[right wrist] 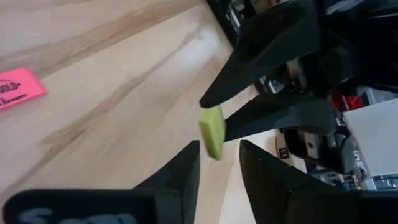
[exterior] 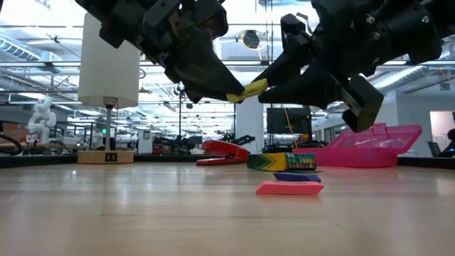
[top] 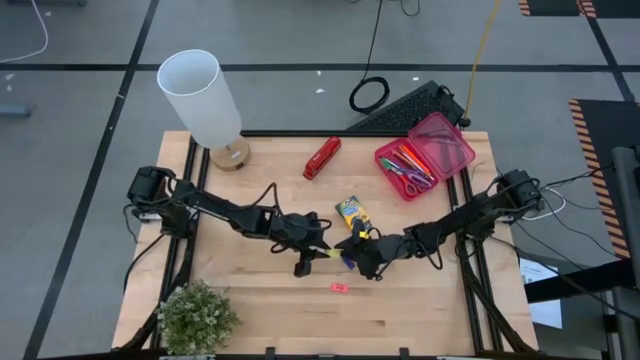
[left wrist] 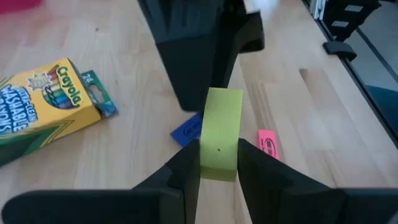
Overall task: Pack school essentials
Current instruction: Put the light green eraser into the pink supply box
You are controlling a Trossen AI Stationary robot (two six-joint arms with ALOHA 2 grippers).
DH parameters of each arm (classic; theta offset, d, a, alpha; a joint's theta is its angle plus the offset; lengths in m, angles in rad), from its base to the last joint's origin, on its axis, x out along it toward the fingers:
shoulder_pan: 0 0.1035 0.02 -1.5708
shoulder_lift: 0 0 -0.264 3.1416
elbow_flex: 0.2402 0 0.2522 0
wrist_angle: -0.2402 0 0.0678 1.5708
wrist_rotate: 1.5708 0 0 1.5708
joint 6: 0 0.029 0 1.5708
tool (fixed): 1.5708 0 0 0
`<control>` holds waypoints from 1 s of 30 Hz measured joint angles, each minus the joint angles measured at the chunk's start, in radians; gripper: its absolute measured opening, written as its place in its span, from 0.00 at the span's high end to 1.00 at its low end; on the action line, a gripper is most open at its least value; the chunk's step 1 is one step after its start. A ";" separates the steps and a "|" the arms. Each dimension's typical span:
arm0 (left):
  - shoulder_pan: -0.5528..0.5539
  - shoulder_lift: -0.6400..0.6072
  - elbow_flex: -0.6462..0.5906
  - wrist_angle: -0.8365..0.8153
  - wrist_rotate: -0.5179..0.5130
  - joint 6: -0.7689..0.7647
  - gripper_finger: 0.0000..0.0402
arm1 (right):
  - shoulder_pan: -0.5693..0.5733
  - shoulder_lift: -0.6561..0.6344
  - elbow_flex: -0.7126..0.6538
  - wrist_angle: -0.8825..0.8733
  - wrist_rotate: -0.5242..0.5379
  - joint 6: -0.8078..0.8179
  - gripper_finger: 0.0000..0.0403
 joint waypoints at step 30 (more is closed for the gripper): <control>-0.006 -0.001 0.000 -0.110 -0.139 -0.084 0.38 | -0.001 -0.048 0.000 -0.146 -0.075 0.117 0.94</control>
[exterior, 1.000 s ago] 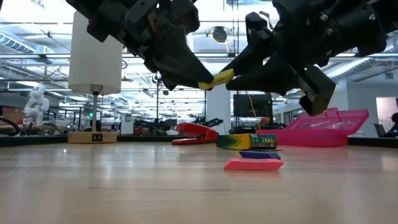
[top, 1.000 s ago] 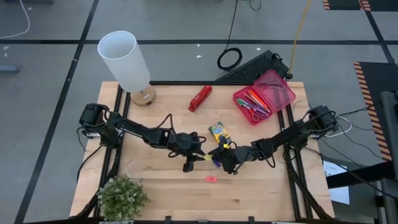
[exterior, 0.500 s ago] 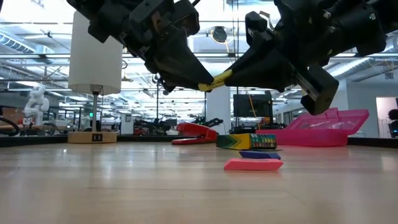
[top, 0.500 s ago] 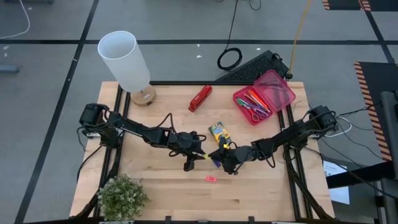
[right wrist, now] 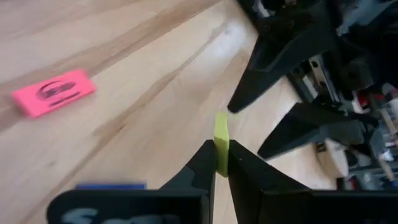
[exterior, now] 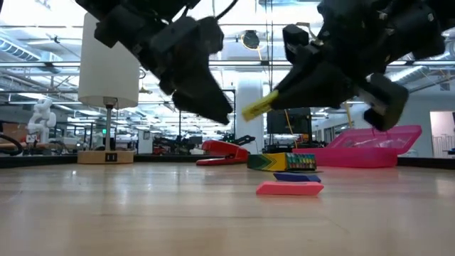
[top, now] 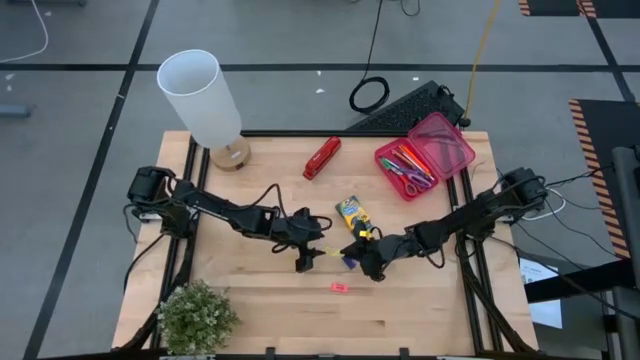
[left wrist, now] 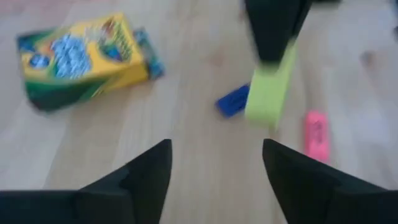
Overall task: Pack school essentials
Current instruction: Put the light green eraser into the pink supply box
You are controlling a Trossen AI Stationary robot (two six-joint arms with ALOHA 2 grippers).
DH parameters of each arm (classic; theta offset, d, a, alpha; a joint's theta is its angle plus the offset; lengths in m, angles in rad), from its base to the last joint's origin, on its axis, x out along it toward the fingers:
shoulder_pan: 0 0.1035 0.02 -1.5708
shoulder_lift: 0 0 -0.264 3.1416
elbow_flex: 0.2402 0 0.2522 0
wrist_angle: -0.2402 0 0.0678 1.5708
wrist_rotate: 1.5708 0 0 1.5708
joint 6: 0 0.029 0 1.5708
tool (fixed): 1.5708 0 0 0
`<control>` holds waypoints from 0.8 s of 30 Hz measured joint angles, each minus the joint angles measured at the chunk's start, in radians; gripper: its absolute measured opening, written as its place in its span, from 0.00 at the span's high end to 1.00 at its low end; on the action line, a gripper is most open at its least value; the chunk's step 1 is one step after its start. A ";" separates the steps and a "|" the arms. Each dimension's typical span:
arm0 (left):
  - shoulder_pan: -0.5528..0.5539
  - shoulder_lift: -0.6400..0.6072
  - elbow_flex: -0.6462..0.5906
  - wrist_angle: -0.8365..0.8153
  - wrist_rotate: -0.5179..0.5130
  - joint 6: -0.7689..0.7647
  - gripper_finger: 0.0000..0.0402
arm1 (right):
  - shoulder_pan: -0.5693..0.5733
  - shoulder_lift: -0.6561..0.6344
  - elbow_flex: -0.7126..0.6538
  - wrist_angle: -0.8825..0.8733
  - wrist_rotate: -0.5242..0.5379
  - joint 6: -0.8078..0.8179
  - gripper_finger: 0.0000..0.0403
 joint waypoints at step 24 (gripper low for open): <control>-0.043 0.000 0.000 0.017 -0.066 -0.006 0.40 | -0.645 -0.473 -0.001 -0.684 -0.013 -0.164 0.94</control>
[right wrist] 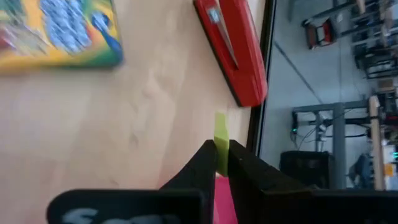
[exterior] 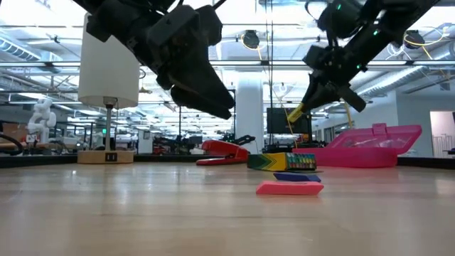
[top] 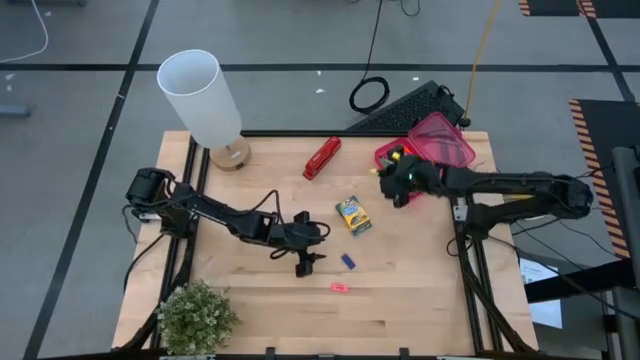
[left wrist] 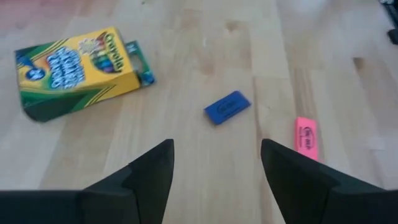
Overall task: Pack school essentials
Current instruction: Put the light green eraser into the pink supply box
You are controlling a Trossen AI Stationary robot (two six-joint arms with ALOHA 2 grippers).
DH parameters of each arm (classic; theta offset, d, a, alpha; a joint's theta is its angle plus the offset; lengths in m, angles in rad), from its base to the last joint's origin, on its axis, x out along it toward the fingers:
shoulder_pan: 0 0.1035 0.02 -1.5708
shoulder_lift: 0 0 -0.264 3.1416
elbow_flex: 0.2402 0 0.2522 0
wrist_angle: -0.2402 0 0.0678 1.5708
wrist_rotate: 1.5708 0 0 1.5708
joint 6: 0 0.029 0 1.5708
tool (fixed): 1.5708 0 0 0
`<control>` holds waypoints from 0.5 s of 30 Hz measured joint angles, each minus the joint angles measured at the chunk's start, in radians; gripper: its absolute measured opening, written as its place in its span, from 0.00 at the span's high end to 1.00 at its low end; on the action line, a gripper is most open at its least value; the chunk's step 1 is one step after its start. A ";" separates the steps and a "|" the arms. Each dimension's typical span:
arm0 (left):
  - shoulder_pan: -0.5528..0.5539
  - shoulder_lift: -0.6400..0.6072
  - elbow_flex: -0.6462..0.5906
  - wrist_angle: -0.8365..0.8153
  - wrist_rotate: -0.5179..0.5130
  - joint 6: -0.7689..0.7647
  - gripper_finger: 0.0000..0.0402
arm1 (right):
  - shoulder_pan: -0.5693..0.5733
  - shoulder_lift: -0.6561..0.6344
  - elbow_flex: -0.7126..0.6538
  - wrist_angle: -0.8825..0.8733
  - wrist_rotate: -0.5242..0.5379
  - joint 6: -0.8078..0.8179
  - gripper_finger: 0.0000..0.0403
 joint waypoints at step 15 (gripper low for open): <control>-0.043 0.000 0.000 0.082 0.009 0.008 0.40 | -0.364 0.008 -0.060 0.012 -0.238 -0.100 0.94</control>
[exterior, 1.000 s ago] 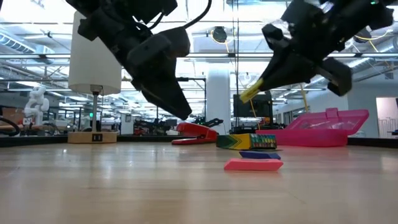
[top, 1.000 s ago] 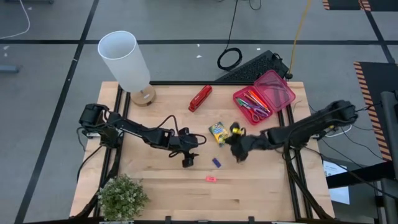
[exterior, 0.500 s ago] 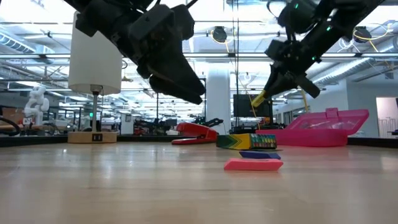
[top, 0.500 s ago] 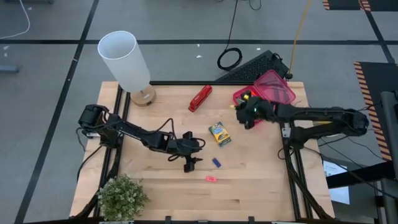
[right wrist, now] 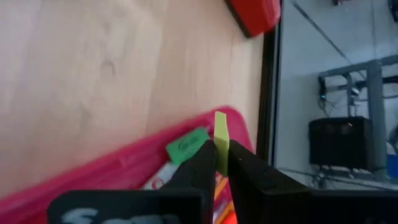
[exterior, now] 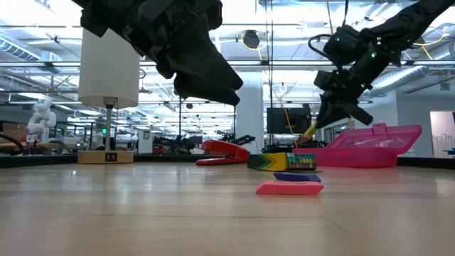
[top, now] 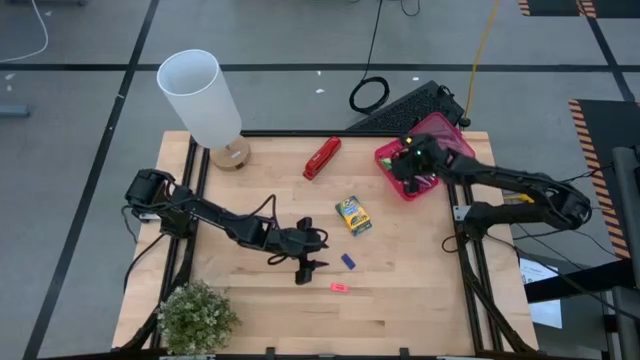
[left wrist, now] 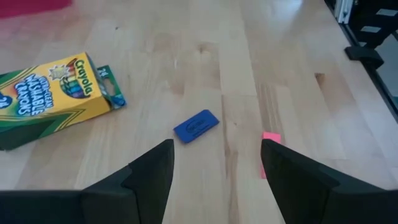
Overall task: Pack school essentials
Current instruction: Put the light green eraser into the pink supply box
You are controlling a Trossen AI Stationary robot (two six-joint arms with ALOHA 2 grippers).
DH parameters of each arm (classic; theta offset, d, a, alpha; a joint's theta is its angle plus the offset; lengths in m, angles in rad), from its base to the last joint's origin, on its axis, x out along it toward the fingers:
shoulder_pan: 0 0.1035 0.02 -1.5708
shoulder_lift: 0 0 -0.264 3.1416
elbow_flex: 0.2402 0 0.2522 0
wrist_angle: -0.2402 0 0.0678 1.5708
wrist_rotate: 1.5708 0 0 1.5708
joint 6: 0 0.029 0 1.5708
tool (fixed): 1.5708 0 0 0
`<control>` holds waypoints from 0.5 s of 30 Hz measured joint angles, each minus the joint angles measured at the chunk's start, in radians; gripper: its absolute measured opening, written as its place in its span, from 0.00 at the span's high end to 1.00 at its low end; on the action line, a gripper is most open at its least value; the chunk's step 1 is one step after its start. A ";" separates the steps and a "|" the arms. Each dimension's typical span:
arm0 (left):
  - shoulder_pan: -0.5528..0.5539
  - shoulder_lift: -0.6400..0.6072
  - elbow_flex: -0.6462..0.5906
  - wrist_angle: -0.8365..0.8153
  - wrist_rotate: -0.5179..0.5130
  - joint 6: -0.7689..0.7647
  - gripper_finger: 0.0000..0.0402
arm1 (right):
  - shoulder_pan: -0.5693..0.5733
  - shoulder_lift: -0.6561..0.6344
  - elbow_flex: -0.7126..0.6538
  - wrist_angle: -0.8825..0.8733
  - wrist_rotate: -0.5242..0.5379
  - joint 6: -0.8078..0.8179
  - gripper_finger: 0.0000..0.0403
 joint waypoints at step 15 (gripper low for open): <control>-0.008 0.000 0.000 0.018 0.001 0.015 0.40 | -0.133 0.177 -0.026 0.203 0.032 -0.110 0.94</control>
